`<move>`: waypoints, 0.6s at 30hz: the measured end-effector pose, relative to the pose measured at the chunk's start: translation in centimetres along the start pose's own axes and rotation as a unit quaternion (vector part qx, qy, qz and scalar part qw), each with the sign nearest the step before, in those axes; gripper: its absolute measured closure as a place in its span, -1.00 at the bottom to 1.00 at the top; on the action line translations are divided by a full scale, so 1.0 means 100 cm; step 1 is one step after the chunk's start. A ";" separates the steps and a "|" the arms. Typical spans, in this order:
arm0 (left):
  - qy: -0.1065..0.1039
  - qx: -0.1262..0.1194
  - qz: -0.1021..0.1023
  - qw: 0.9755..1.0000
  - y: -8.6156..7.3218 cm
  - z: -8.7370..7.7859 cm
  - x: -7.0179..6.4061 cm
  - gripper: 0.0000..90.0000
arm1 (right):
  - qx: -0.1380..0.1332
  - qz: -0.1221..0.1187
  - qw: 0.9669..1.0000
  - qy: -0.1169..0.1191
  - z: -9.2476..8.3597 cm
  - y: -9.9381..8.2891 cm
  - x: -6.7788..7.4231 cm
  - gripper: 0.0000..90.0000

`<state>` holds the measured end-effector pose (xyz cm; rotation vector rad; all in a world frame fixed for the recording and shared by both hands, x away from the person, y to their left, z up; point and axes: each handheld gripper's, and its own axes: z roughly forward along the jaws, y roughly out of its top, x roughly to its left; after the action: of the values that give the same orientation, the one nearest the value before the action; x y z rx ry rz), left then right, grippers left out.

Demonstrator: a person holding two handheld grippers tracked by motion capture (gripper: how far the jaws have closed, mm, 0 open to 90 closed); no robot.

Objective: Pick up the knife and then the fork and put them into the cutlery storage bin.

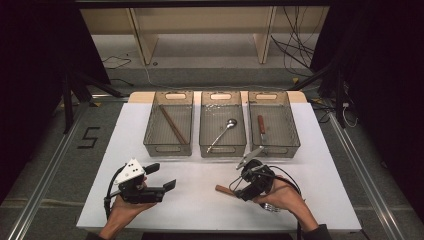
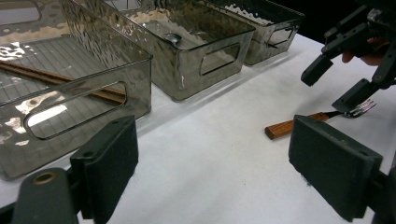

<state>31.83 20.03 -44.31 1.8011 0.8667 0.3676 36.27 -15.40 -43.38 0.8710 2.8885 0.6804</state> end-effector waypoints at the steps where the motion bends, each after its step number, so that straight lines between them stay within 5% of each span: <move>1: 0.000 0.000 0.000 1.000 0.000 0.000 0.000 -0.65 | 0.003 -0.002 1.000 0.000 0.002 0.000 0.001 -0.14; 18: -0.001 0.001 0.001 1.000 0.000 0.000 0.000 -0.65 | 0.070 -0.031 0.997 -0.009 0.021 -0.004 0.006 0.45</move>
<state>31.83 20.00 -44.32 1.8042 0.8640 0.3671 35.94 -14.57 -45.38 0.7929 2.9624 0.4687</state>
